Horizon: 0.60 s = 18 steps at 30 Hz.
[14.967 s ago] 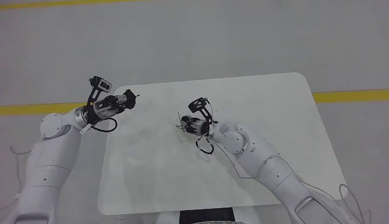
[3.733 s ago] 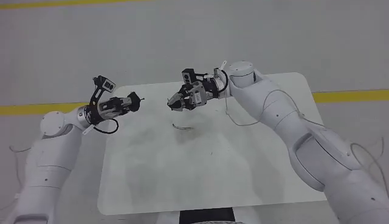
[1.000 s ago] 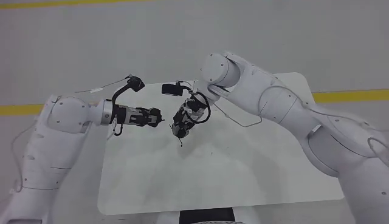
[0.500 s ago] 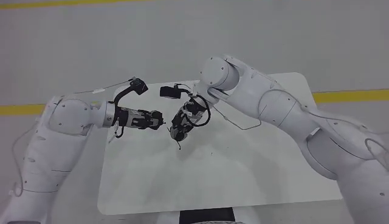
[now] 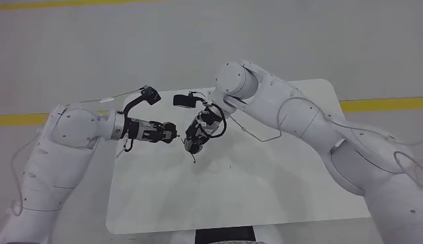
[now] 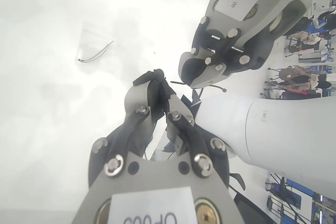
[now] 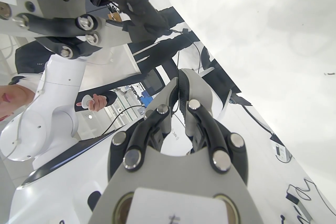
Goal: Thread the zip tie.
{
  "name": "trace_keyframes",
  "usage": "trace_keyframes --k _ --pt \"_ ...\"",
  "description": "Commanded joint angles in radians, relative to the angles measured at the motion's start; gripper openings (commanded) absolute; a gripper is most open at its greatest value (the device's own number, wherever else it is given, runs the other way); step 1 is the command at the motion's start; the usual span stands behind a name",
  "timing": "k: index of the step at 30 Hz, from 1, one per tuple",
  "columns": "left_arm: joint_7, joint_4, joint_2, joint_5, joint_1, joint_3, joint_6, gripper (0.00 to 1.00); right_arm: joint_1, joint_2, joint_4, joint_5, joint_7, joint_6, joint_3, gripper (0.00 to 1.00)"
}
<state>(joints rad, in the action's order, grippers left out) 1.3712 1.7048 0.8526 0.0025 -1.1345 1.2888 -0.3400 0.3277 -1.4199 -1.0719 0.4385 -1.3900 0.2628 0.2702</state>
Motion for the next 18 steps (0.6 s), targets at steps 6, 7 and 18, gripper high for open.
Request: trace_keyframes --k 6,7,18 --pt "0.000 0.000 0.000 0.000 0.000 0.000 0.000 0.00 0.022 0.002 -0.013 -0.013 0.032 0.003 0.010 0.00" --pt "0.000 0.000 0.000 0.000 0.000 0.000 0.000 0.00 0.024 0.003 -0.015 -0.016 0.032 0.005 0.013 0.00" --pt "0.000 0.000 0.000 0.000 0.000 0.000 0.000 0.00 0.035 -0.008 -0.010 -0.055 0.024 0.024 0.032 0.00"
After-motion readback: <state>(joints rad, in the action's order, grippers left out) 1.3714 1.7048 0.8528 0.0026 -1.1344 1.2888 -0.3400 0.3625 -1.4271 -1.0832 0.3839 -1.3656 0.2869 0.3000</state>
